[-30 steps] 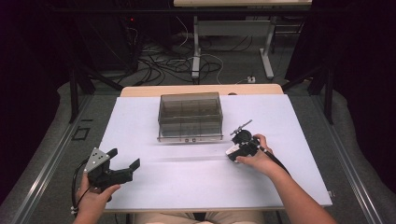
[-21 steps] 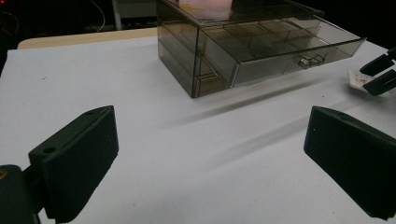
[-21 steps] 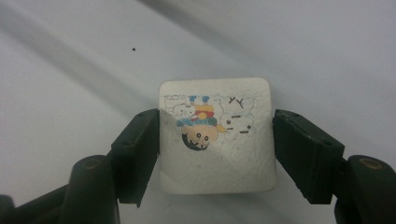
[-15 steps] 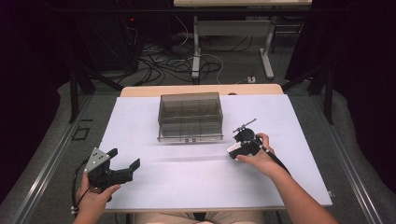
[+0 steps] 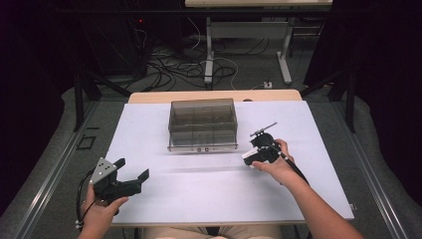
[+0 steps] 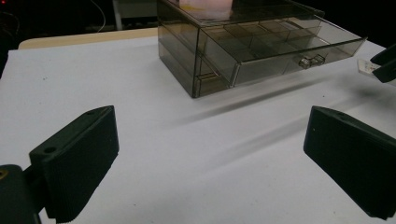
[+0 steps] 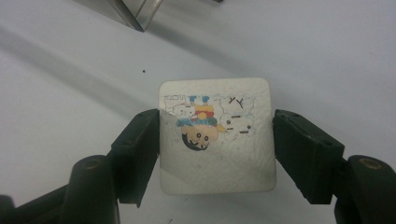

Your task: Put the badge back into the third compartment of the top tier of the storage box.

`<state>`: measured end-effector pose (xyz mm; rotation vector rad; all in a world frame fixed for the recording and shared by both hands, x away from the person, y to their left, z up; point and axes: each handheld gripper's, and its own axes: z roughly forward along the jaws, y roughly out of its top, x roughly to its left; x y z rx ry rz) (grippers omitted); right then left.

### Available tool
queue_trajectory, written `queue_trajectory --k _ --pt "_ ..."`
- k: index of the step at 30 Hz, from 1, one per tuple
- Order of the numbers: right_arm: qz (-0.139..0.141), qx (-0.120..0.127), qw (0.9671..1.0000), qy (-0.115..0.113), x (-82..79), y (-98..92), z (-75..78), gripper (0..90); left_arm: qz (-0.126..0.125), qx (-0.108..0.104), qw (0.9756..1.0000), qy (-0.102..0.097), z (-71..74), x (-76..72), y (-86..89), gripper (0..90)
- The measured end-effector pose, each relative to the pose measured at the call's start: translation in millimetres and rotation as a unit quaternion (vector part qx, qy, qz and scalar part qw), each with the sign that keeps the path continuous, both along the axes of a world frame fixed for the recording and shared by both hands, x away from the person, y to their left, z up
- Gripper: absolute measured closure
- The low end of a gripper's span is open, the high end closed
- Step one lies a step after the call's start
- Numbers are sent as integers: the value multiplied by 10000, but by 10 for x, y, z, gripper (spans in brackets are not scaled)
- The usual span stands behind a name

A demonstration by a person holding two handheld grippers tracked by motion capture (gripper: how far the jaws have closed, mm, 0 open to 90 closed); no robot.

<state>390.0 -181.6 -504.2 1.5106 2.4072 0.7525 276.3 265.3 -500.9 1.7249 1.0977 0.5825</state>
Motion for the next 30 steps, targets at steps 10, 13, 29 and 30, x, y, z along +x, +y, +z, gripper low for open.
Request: queue_trajectory --k 10,13,29,30 --pt "-281 172 9992 247 -32 80 218 328 -8 0 10000 -11 1 -1 -1 36" --pt "-264 345 9988 220 -31 92 254 328 1 -9 10000 -9 1 0 1 36" --pt "-443 376 9981 208 -9 94 493 328 -4 -21 10000 -7 1 1 -1 37" --pt "-462 417 9979 164 -2 90 504 327 -3 -22 10000 -4 1 1 -2 37"
